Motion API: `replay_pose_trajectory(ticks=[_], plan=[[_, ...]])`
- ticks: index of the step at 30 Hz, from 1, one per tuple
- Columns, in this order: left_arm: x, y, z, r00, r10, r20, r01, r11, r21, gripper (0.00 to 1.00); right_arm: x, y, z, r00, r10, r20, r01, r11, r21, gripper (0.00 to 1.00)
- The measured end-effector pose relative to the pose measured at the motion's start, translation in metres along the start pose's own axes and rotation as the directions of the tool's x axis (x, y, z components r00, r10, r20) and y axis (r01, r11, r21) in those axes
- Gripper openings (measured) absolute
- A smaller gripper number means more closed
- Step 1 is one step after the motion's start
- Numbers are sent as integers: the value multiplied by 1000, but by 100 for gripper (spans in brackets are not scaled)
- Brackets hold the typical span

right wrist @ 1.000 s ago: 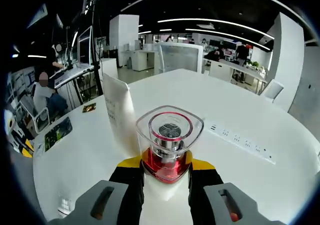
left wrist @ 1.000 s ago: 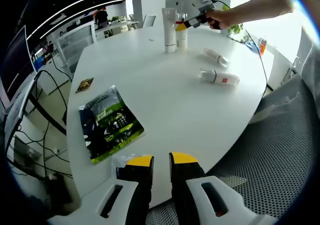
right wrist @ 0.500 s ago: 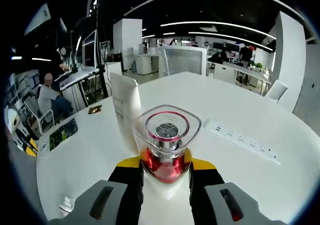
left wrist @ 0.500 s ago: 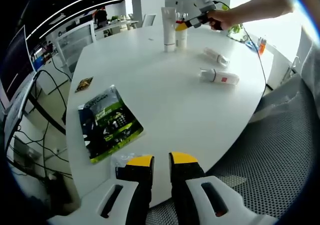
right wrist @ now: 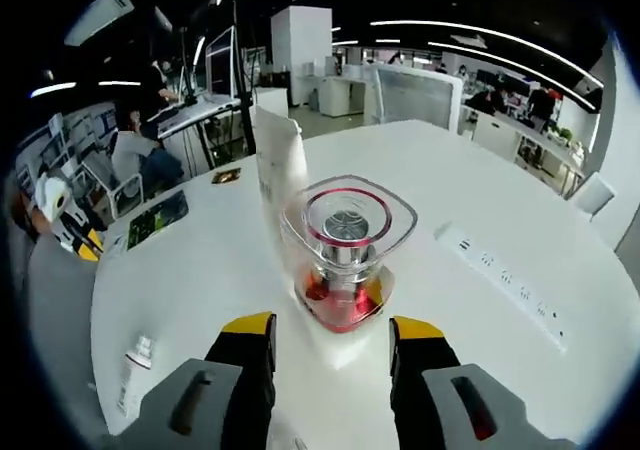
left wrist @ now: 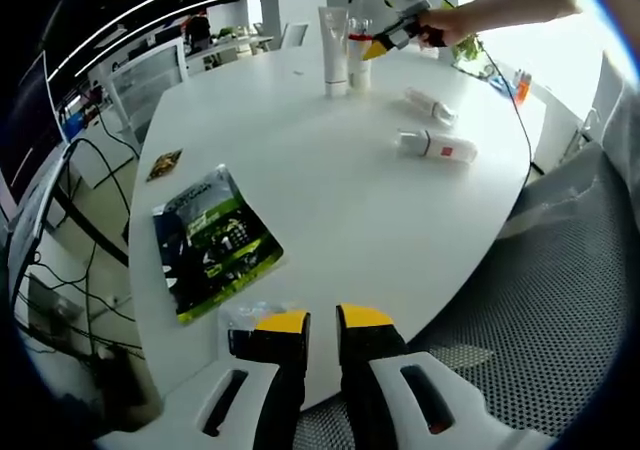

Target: Arrange the skincare products in the storage area until every visible bottle or jar stands upright without overlapping.

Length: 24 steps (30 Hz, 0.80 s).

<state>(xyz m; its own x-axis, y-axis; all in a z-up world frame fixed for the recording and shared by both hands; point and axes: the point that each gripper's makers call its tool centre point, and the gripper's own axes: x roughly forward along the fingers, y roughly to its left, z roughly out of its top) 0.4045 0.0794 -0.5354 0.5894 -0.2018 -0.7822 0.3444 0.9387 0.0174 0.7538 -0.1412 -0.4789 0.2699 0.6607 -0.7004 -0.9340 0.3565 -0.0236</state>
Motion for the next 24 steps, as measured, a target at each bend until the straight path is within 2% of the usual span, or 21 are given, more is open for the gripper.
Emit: replay_pose_trajectory(ticks=[3, 7, 9, 11, 14, 24], plan=[[0, 0, 0, 1000, 1, 0, -1, 1000, -2, 8, 1, -1, 3, 999, 25, -20, -26, 999, -47, 47], [0, 0, 0, 1000, 1, -5, -1, 1000, -3, 8, 2, -2, 14, 999, 52, -7, -53, 995, -87, 47], [0, 1, -2, 1000, 3, -11, -3, 1000, -2, 8, 4, -1, 13, 996, 81, -28, -84, 990, -114, 44], [1, 2, -4, 1000, 7, -22, -7, 1000, 1, 7, 5, 2, 14, 994, 104, -34, -107, 987, -121, 37], [0, 2, -3, 1000, 9, -17, -9, 1000, -8, 7, 6, -1, 15, 994, 102, -41, -106, 986, -128, 29], [0, 2, -2, 1000, 8, -10, -8, 1000, -14, 8, 6, 0, 15, 988, 147, -40, -151, 979, -135, 28]])
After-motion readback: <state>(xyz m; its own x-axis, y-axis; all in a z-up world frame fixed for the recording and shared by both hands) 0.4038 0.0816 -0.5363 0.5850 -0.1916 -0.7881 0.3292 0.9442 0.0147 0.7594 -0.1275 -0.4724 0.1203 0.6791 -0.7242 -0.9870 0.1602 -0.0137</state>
